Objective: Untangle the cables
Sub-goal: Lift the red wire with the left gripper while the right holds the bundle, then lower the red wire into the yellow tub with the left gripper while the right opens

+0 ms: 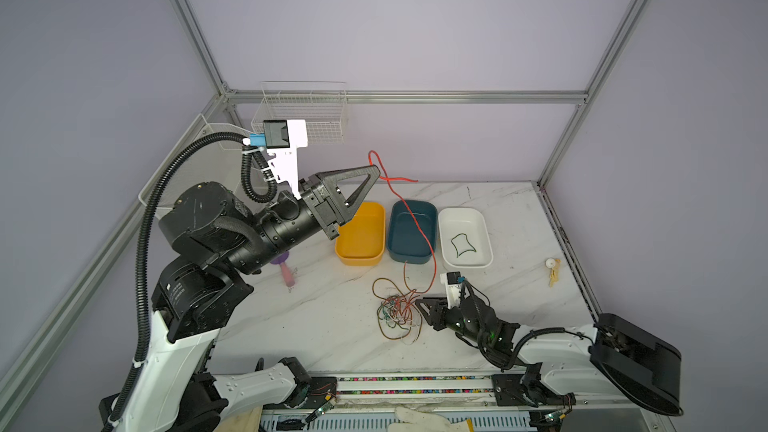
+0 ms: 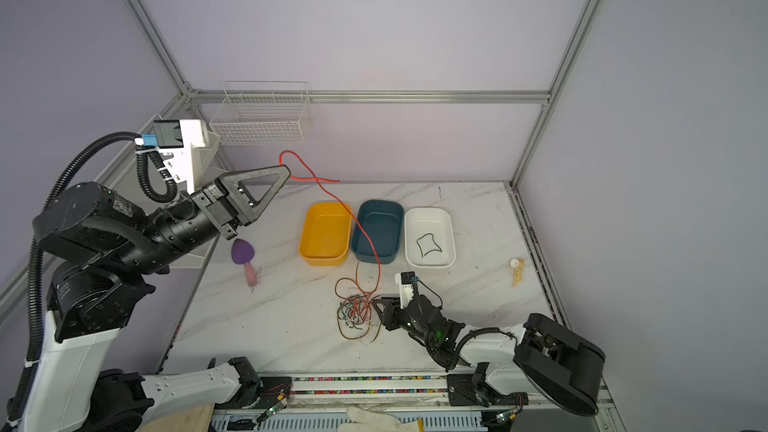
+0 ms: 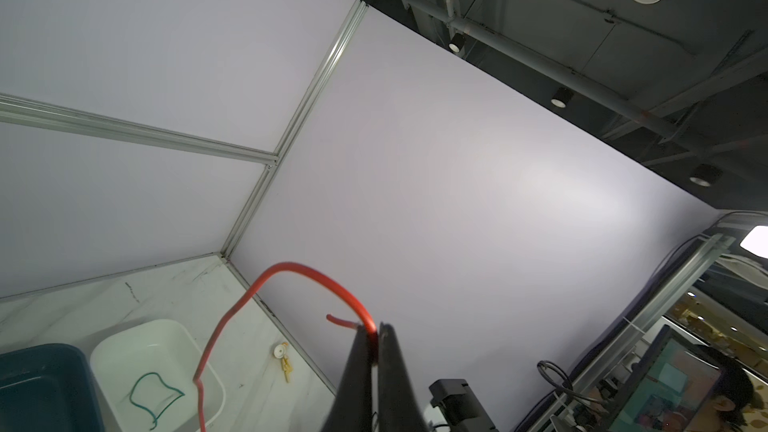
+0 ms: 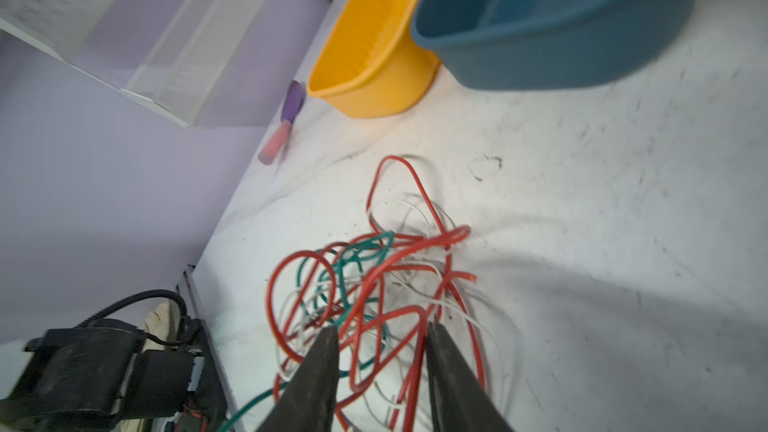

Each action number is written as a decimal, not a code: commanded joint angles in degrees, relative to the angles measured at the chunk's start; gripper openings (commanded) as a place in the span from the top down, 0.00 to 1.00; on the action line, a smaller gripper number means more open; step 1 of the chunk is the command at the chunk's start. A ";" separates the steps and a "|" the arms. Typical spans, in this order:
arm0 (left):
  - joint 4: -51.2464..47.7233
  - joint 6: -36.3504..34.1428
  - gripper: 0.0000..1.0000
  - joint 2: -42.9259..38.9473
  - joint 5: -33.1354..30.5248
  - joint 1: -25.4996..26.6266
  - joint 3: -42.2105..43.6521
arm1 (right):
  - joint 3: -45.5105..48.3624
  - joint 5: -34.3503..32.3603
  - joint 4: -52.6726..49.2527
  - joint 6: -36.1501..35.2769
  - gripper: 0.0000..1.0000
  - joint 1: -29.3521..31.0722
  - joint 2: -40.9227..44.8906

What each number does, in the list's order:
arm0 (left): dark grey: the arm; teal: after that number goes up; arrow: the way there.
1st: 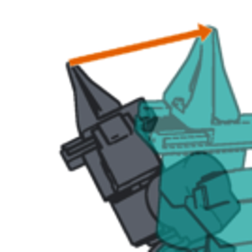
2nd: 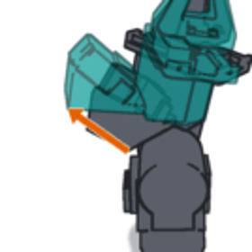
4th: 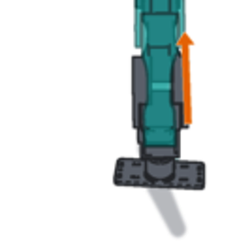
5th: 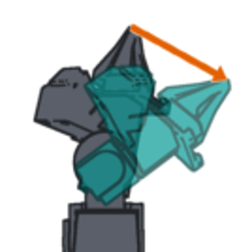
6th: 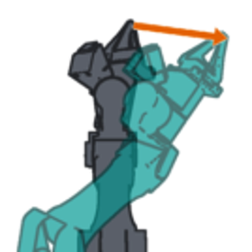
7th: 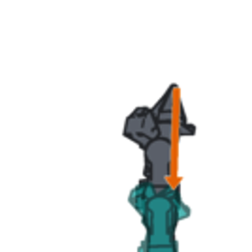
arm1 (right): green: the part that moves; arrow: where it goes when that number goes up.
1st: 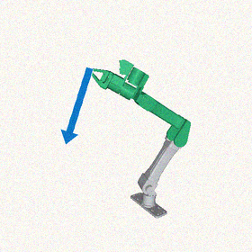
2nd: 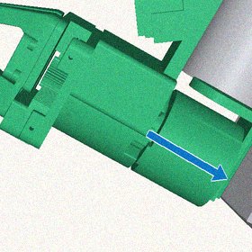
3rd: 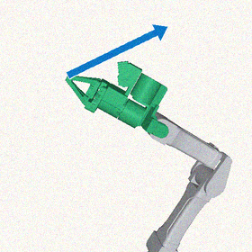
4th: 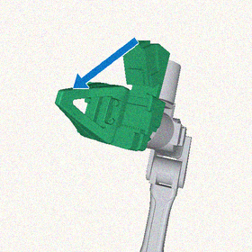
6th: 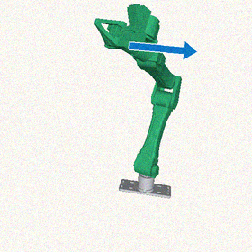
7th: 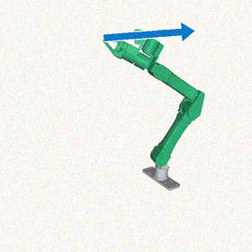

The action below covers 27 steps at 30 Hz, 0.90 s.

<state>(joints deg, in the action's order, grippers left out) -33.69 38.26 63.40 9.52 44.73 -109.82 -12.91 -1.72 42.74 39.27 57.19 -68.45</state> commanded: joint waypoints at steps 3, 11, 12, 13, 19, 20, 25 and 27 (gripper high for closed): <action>-5.52 -10.78 1.00 0.99 -9.06 -1.25 -1.08 | -1.86 -3.88 -16.65 -2.67 0.55 0.21 14.05; -7.26 -15.93 1.00 5.50 -7.90 -8.33 -1.58 | -2.53 -6.44 -26.97 -2.14 0.37 0.12 24.57; -7.05 -16.31 1.00 5.83 -7.28 -10.16 -1.35 | -2.86 -6.46 -27.84 -2.09 0.35 0.23 25.17; -6.70 -16.58 1.00 6.13 -6.52 -11.84 -1.04 | -3.10 -6.50 -28.57 -2.17 0.34 0.17 25.64; -0.13 -16.70 1.00 7.59 1.96 -22.50 4.77 | -4.64 -6.23 -31.63 -3.26 0.26 0.24 28.05; 0.56 -16.39 1.00 8.29 2.80 -23.54 5.21 | -4.94 -6.06 -32.01 -3.55 0.25 0.15 28.23; 6.06 -16.24 1.00 10.35 4.46 -25.42 9.42 | -6.65 -6.04 -34.27 -4.95 0.20 0.21 29.30; 8.68 -15.94 1.00 11.14 4.52 -26.13 11.35 | -6.88 -5.60 -34.65 -5.32 0.16 0.17 30.22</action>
<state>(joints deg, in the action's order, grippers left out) -31.77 22.98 73.71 11.55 19.70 -101.82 -18.31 -6.81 10.39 35.27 57.19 -39.59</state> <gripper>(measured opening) 0.048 0.838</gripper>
